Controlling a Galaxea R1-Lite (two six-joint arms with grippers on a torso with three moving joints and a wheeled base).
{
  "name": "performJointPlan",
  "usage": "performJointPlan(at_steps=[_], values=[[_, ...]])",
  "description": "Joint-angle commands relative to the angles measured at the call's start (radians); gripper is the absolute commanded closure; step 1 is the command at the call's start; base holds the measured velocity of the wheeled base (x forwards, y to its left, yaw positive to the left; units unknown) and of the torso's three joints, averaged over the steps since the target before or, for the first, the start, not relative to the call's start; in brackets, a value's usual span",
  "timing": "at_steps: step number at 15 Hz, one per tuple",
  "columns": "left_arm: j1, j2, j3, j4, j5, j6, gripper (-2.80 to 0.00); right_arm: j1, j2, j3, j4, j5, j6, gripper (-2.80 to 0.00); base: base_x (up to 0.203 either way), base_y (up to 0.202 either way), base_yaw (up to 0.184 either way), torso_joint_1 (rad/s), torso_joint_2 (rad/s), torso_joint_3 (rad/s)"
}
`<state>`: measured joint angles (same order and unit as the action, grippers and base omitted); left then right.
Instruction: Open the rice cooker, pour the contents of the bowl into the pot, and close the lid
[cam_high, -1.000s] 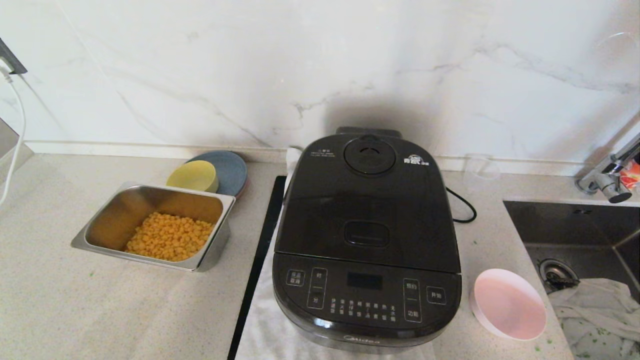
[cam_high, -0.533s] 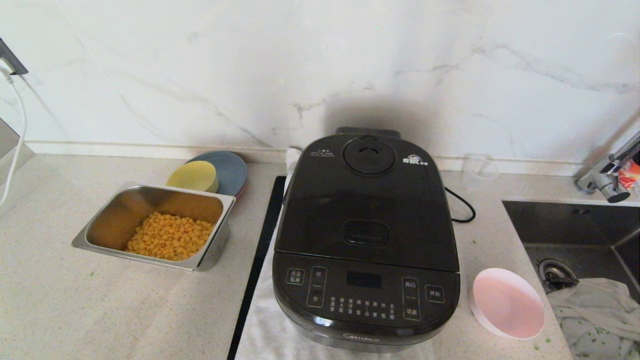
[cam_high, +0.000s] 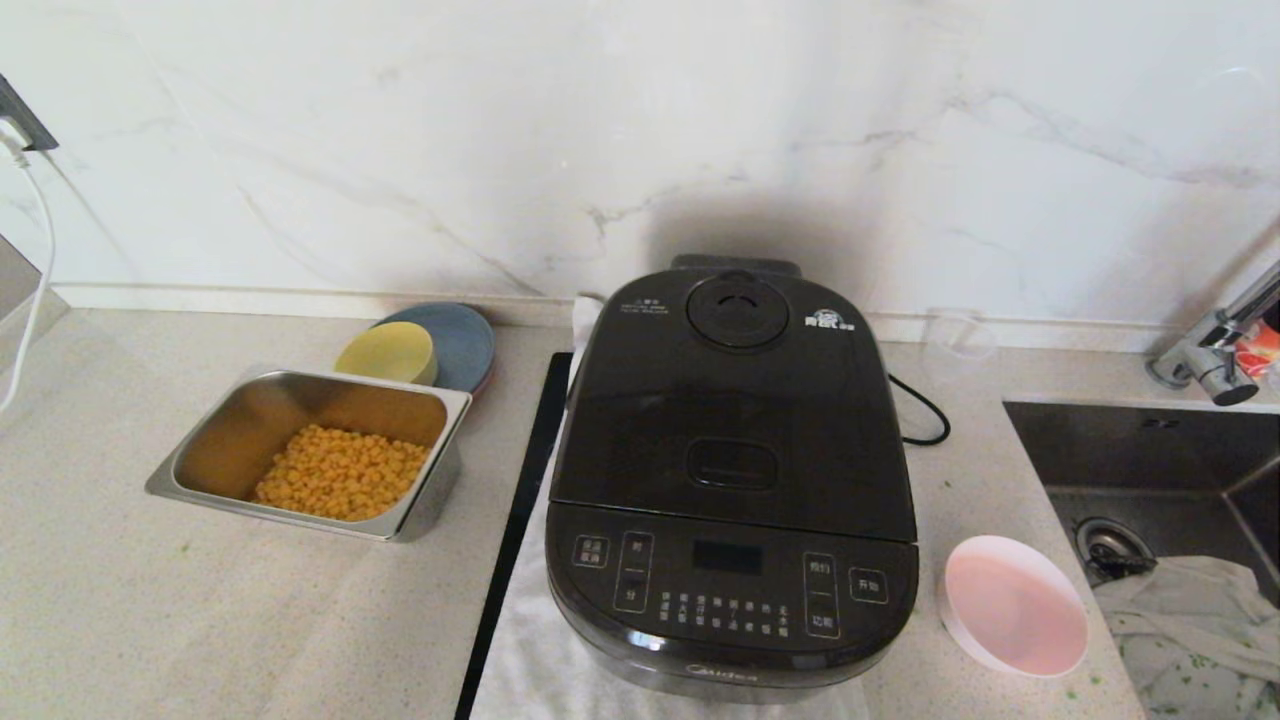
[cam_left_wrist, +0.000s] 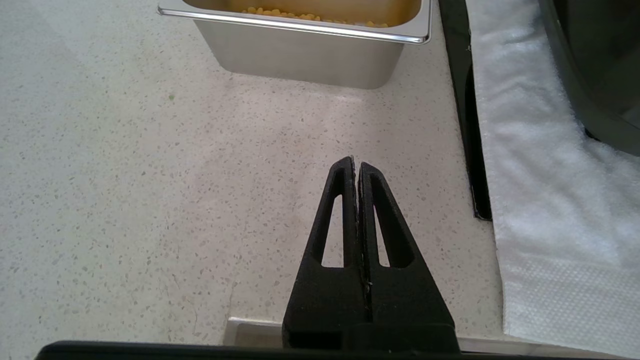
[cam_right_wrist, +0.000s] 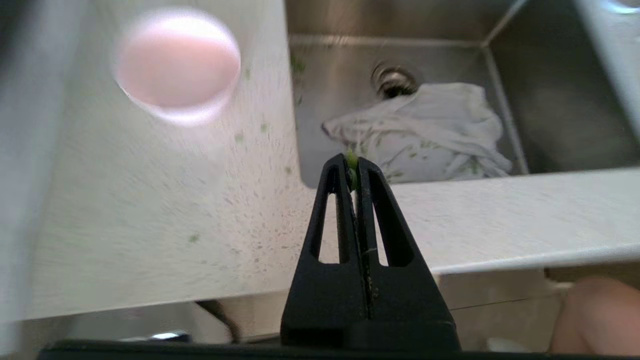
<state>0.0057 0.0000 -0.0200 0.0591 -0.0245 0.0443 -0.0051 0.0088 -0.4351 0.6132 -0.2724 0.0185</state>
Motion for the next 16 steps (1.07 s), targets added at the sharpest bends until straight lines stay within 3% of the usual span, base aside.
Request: performJointPlan(at_steps=[1,2,3,4,5,12,16], values=[[0.0,0.0,0.0,0.001,0.0,-0.001,0.0,-0.001,-0.009,0.275,-0.398,0.012,-0.057,0.0,0.0,0.0,0.0,0.0,0.0,0.0],[0.0,0.0,0.0,0.001,0.0,0.0,0.0,-0.001,-0.009,0.357,-0.573,0.057,-0.082,0.0,0.0,0.0,0.0,0.0,0.0,0.0],[0.0,0.0,0.0,0.001,0.0,0.0,0.0,-0.001,-0.009,0.403,-0.661,0.158,-0.098,0.0,0.0,0.0,0.0,0.0,0.0,0.0],[0.0,0.0,0.0,0.001,0.0,0.0,0.0,-0.001,-0.009,0.424,-0.674,0.268,-0.109,0.0,0.0,0.0,0.0,0.0,0.0,0.0],[0.0,0.0,0.0,0.001,0.0,0.0,0.0,0.0,-0.009,0.428,-0.606,0.305,-0.116,0.0,0.0,0.0,0.0,0.0,0.0,0.0],[0.0,0.001,0.0,0.001,0.0,-0.001,0.0,0.001,-0.004,0.432,-0.6,0.311,-0.117,0.0,0.0,0.0,0.0,0.0,0.0,0.0],[0.0,0.002,0.0,0.001,0.0,0.0,0.0,0.002,-0.003,0.432,-0.601,0.299,-0.069,0.0,0.0,0.0,0.0,0.0,0.0,0.0]])
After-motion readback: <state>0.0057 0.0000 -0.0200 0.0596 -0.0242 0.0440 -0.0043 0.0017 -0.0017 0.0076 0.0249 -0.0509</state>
